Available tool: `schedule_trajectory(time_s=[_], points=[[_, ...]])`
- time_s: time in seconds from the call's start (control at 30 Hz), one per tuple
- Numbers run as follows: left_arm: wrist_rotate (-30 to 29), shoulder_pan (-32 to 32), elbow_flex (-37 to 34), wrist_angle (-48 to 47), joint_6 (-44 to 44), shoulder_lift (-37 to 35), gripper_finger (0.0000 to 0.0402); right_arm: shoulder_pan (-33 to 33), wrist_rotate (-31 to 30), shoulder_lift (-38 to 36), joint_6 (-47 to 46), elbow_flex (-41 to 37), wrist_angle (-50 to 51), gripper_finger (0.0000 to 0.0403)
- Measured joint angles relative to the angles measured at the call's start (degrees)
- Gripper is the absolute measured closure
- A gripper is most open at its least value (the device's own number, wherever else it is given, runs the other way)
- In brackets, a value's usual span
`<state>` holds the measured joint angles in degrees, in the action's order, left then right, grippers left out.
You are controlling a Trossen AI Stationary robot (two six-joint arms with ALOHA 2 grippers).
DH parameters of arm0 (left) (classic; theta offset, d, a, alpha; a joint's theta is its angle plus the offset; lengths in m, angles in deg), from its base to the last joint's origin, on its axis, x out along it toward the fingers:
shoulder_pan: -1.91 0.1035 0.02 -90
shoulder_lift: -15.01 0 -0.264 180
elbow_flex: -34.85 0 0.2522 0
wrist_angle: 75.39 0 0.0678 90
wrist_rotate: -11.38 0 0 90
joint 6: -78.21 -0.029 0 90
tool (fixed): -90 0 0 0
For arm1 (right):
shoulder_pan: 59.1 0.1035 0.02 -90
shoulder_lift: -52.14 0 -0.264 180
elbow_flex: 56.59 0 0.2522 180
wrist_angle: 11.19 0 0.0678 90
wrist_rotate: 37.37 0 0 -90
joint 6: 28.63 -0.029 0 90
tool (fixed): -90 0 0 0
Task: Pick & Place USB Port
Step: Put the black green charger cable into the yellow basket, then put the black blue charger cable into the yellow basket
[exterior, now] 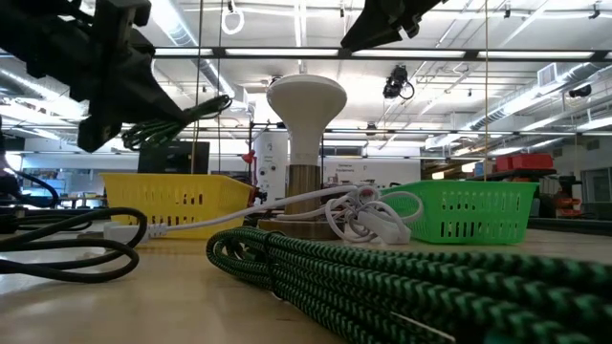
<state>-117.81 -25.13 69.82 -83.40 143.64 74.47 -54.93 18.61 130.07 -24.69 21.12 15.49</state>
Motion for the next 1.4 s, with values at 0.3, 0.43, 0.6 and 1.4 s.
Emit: schedule_trajectory(time_s=[0.3,0.43,0.6,1.4], points=[[-4.4,-1.1,0.0,4.1,4.6,10.4,0.0379,0.0,0.3,0.0,0.0,0.0,-0.1,0.0214],[-3.7,-1.1,0.1,4.2,6.0,11.8,0.0385,0.0,0.4,0.0,0.0,0.0,-0.1,0.0214],[-1.7,-1.1,0.2,4.1,6.1,11.8,0.0352,0.0,0.4,0.0,0.0,0.0,-0.1,0.0214],[6.4,19.1,0.3,2.0,-35.8,-2.3,0.0233,0.0,0.6,0.0,-0.4,0.0,-0.1,0.0214]])
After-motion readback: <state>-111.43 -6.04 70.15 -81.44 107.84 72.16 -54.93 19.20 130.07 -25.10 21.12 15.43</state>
